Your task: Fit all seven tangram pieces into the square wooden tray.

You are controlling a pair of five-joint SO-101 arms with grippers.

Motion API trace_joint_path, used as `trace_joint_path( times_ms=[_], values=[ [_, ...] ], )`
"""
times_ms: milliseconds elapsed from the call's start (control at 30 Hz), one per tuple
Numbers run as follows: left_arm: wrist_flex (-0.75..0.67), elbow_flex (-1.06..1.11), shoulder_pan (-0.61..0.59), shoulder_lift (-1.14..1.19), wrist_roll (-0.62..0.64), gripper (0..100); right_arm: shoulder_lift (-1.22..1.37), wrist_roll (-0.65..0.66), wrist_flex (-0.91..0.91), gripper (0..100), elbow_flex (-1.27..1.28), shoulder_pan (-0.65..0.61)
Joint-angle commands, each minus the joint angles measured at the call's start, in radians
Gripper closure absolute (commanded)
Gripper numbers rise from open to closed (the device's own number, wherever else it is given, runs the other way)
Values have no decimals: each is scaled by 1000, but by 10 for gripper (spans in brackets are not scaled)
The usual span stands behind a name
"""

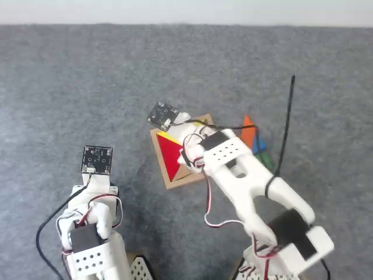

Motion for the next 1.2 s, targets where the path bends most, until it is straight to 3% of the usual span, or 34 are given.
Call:
trace_joint_path(
  times_ms=[0,367,633,867,1167],
  values=[
    [6,-7,-6,-12,-9,913,25,35,-18,992,-9,-47],
    [6,-7,-6,-12,-9,913,47,37,25,992,-11,-134],
    [6,-7,-6,-12,-9,913,-257,37,157,992,-5,-58],
    [6,-7,-6,-12,-9,913,-515,28,285,992,-3,163],
    [6,-7,-6,-12,-9,913,-392,-78,358,954,29,421]
  ],
)
